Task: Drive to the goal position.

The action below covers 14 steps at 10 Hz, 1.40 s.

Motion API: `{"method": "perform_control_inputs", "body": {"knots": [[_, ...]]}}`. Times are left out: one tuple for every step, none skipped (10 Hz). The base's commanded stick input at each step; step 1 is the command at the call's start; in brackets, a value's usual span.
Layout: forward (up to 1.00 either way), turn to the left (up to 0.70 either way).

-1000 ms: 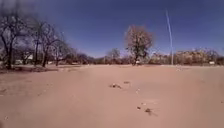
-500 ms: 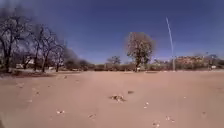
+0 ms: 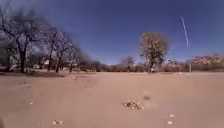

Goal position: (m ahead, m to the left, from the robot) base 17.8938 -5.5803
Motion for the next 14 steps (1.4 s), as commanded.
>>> {"method": "perform_control_inputs", "body": {"knots": [[1.00, 0.00], [1.00, 0.00], [1.00, 0.00], [1.00, 0.00], [1.00, 0.00], [1.00, 0.00], [1.00, 0.00], [1.00, 0.00], [1.00, -0.13], [1.00, -0.27], [1.00, -0.27], [1.00, -0.27], [1.00, -0.27], [1.00, -0.27]]}}
